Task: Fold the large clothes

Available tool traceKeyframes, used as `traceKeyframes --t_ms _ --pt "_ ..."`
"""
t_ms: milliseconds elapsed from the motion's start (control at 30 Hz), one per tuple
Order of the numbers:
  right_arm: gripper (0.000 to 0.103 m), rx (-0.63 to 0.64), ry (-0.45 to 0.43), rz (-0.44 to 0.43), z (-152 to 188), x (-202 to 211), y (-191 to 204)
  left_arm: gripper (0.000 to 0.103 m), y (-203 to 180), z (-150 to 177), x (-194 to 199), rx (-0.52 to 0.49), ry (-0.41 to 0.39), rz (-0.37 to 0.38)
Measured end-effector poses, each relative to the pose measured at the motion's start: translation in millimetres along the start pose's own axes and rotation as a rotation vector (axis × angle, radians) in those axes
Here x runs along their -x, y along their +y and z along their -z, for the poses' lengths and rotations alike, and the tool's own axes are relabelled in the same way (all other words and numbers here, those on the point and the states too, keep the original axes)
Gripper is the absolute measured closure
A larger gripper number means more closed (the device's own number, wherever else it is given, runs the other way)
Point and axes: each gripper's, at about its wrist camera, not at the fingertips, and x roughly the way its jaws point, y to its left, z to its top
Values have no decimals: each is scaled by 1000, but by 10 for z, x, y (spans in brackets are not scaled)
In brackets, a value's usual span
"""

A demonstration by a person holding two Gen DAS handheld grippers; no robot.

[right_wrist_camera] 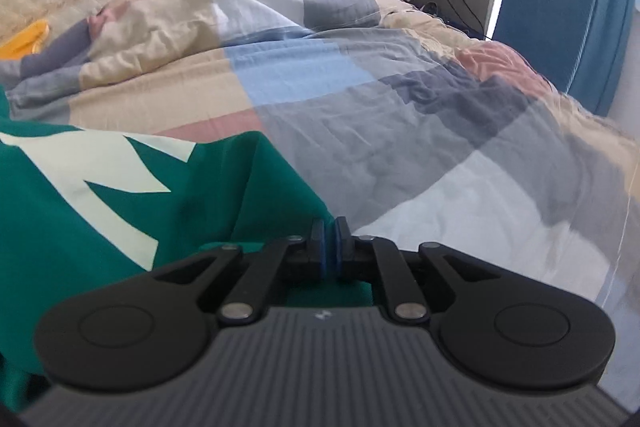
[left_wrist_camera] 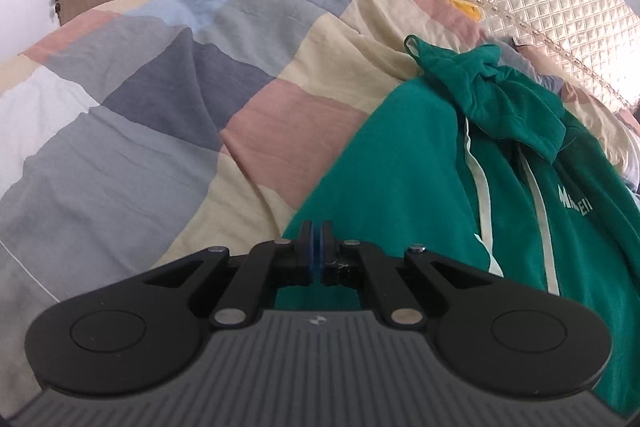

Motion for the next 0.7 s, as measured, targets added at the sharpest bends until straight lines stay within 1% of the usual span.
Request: traceKeyframes --t_ms 67,133,167,200,233,267,300,367,433,467,533,600,667,700 --pt "94 -36 -21 -11 11 68 -20 102 -16 4 22 -11 -8 -3" --pt "93 -47 -36 -14 -12 181 -12 102 -45 23 76 -29 -9 7" --pt "90 -34 -48 -13 -19 253 3 102 -60 34 122 -36 -12 16" --pt "85 -22 -58 -6 -35 318 9 98 -75 52 174 -40 -19 23" --pt "68 -9 -71 -6 -42 395 18 95 -87 73 238 -44 -27 29" --pt "53 -13 -74 -19 -42 485 19 94 -101 100 308 -47 -33 39" --pt "50 -16 -81 -39 -39 584 19 91 -112 127 373 -49 -36 52" --pt "50 -4 -99 -59 -41 778 39 86 -147 202 533 -58 -47 77" --pt "50 8 -113 -83 -27 993 81 77 -188 291 691 -81 -62 88" --pt "50 3 -119 -95 -17 1103 102 75 -214 341 771 -93 -68 94" --pt "50 21 -107 -132 -3 1305 173 69 -264 436 906 -108 -70 110" --pt "50 36 -100 -165 21 1531 249 66 -312 521 1013 -121 -70 116" --pt "50 35 -97 -232 70 1756 316 63 -369 598 1094 -143 -69 109" --pt "50 42 -95 -265 101 1851 359 61 -392 630 1124 -153 -70 105"
